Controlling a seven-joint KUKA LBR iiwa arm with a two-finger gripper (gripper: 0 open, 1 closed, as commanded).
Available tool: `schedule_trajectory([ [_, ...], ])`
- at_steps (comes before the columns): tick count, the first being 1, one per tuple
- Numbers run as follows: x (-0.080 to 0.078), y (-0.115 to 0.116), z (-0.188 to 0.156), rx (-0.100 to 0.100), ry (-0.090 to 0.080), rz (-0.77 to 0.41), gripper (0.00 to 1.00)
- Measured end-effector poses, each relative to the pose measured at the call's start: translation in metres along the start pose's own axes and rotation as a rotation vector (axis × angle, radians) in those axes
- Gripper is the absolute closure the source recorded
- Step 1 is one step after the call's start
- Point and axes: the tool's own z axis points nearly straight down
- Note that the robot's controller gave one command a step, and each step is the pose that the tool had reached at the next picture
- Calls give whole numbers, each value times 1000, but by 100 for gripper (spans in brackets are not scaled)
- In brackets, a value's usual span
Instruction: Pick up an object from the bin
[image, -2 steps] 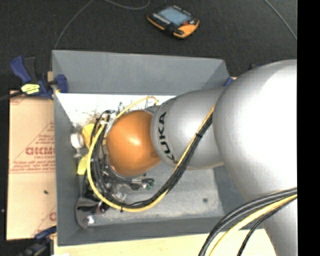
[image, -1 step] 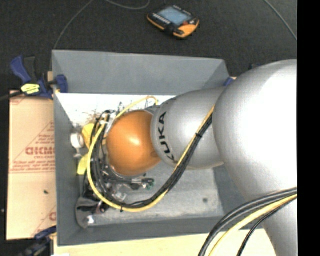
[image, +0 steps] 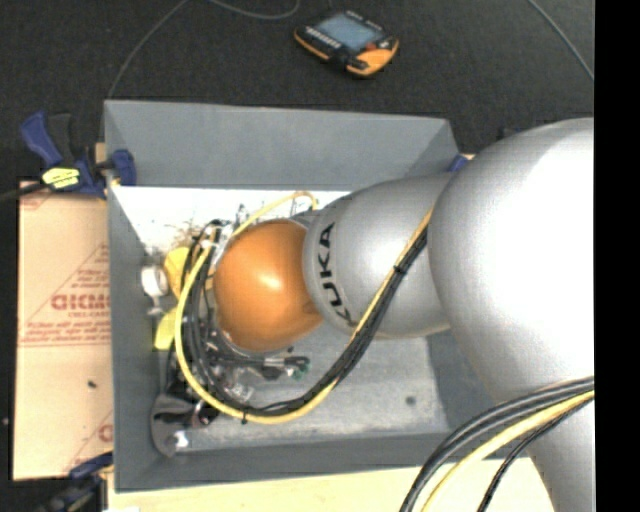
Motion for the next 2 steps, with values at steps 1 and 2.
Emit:
schedule_trajectory([
  [1, 0, 0, -9, 0, 2, 1, 100],
  [2, 1, 1, -17, -2, 4, 1, 100],
])
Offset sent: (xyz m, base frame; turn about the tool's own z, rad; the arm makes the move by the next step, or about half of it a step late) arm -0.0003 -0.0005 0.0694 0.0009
